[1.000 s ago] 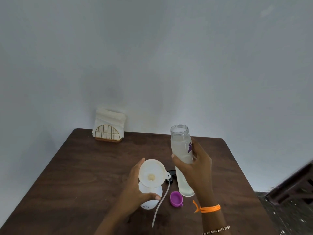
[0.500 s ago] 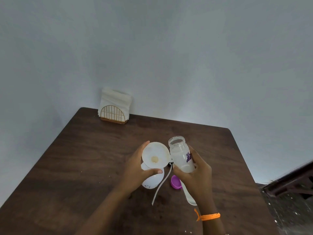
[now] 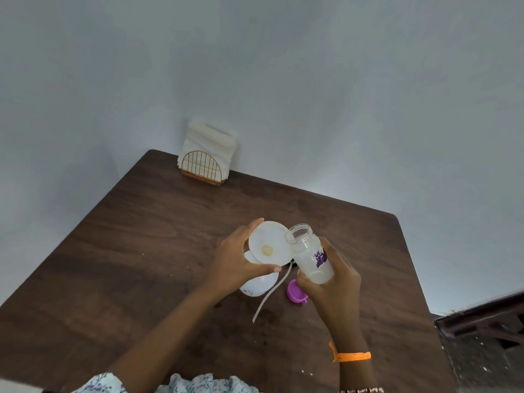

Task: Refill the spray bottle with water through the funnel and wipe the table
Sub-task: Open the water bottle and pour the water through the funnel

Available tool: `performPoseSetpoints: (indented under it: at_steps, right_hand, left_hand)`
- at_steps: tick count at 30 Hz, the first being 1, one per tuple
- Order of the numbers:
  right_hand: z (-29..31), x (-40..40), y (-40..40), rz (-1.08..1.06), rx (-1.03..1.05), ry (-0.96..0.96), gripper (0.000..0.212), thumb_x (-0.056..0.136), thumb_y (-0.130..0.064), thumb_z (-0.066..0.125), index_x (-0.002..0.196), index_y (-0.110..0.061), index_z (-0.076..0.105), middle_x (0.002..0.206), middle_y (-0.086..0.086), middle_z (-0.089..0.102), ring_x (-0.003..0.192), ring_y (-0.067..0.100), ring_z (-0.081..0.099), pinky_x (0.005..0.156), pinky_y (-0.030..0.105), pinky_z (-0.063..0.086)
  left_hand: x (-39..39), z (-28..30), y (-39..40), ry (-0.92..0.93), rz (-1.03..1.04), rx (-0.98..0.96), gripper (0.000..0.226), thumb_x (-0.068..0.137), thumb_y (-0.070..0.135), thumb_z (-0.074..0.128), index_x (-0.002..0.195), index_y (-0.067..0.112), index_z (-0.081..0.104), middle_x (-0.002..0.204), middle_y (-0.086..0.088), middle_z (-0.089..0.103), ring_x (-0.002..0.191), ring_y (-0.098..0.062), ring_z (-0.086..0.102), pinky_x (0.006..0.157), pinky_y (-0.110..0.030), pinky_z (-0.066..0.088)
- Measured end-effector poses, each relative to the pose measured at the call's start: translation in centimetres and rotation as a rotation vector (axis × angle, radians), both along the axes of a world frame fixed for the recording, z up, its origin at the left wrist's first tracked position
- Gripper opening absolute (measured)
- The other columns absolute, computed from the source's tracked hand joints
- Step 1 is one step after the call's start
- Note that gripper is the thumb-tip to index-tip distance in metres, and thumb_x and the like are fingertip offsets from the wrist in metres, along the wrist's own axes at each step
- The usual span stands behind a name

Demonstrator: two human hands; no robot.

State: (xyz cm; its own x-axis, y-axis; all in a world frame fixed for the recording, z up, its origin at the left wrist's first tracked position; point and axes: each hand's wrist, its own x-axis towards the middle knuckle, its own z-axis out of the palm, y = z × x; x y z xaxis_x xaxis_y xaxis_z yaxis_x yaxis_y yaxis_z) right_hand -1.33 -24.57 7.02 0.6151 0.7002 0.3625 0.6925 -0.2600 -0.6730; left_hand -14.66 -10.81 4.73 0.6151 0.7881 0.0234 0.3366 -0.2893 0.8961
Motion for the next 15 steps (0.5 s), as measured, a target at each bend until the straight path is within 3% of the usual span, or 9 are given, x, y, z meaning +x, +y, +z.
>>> performPoseSetpoints:
  at_steps: [4,8,15]
  right_hand:
    - [0.3,0.3,0.4,0.014,-0.034,-0.097,0.069,0.056,-0.017,0.084,0.12,-0.018,0.058,0.097,-0.002,0.063,0.085,0.016,0.058,0.066,0.024,0.051]
    - [0.5,0.6,0.6,0.021,-0.05,-0.142,0.068,0.056,-0.017,0.084,0.12,-0.016,0.059,0.097,0.0,0.065,0.085,0.017,0.057,0.066,0.015,0.043]
    - [0.9,1.2,1.1,0.044,-0.072,-0.208,0.067,0.058,-0.017,0.085,0.12,-0.013,0.059,0.104,0.005,0.066,0.09,0.016,0.054,0.069,0.019,0.044]
  left_hand:
    - [0.0,0.2,0.1,-0.02,0.017,-0.001,0.094,0.052,0.046,0.085,0.135,0.034,0.042,0.127,0.011,0.054,0.111,-0.002,0.047,0.097,-0.035,0.048]
    - [0.0,0.4,-0.1,-0.02,0.024,-0.025,0.098,0.046,0.059,0.077,0.134,0.034,0.043,0.122,0.01,0.055,0.114,-0.009,0.05,0.095,-0.041,0.05]
    - [0.0,0.7,-0.3,0.039,-0.001,0.045,0.099,0.047,0.062,0.073,0.136,0.034,0.04,0.122,0.007,0.056,0.11,-0.011,0.052,0.093,-0.042,0.05]
